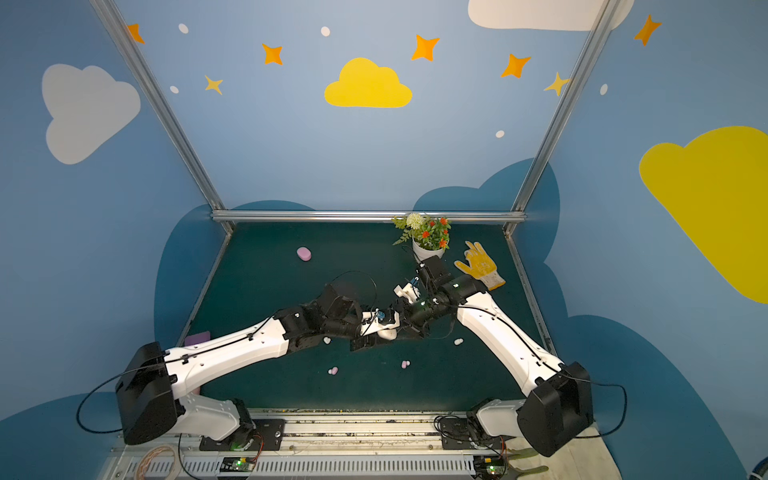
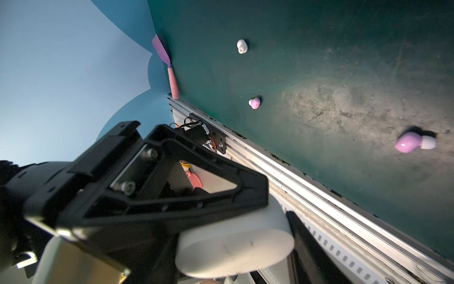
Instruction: Insert the wireless bluetooth earbuds into the charging case
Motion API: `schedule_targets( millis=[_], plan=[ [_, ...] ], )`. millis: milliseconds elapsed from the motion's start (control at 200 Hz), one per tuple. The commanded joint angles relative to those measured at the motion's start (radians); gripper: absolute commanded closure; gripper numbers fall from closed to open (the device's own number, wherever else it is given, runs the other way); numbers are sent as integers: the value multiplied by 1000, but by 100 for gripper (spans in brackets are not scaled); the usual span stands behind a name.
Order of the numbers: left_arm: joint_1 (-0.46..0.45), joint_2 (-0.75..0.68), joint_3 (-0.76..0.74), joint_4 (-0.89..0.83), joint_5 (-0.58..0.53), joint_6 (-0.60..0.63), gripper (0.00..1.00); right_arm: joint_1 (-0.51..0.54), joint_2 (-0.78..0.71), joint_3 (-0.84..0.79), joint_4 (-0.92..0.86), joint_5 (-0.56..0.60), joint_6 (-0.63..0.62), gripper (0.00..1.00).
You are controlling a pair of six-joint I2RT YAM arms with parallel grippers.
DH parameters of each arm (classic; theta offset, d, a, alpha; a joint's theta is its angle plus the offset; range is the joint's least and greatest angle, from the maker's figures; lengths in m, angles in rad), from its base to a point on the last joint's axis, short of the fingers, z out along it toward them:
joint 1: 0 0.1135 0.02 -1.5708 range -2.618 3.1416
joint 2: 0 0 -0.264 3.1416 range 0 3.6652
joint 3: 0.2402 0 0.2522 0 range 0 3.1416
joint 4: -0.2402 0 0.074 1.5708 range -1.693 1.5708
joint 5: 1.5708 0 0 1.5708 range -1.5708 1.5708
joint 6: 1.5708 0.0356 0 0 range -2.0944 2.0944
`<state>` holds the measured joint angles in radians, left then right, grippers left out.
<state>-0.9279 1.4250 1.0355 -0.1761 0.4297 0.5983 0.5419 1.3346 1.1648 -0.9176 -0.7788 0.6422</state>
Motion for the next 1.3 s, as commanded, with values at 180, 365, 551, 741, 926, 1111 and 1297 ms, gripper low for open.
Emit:
schedule_targets(
  millis=[180, 365, 551, 741, 926, 1111, 1297],
  plan=[
    [-26, 7, -3, -104, 8, 18, 48, -24, -28, 54, 36, 1, -24, 52],
    [-27, -1, -9, -109, -7, 23, 49, -31, -32, 59, 24, -4, -32, 54],
    [-28, -9, -5, -85, -4, 9, 49, -28, -27, 62, 32, -14, -27, 54],
    [-25, -11, -5, -76, -5, 7, 54, -28, -23, 62, 36, -16, -23, 55],
    [-26, -11, -8, -74, 7, 4, 61, -27, -22, 65, 40, -19, -19, 55],
    [-27, -10, -8, -75, 6, 0, 67, -26, -23, 71, 41, -19, -16, 55],
    [-26, -10, -8, -68, 8, -17, 76, -29, -30, 74, 43, -17, -12, 47]
  ],
)
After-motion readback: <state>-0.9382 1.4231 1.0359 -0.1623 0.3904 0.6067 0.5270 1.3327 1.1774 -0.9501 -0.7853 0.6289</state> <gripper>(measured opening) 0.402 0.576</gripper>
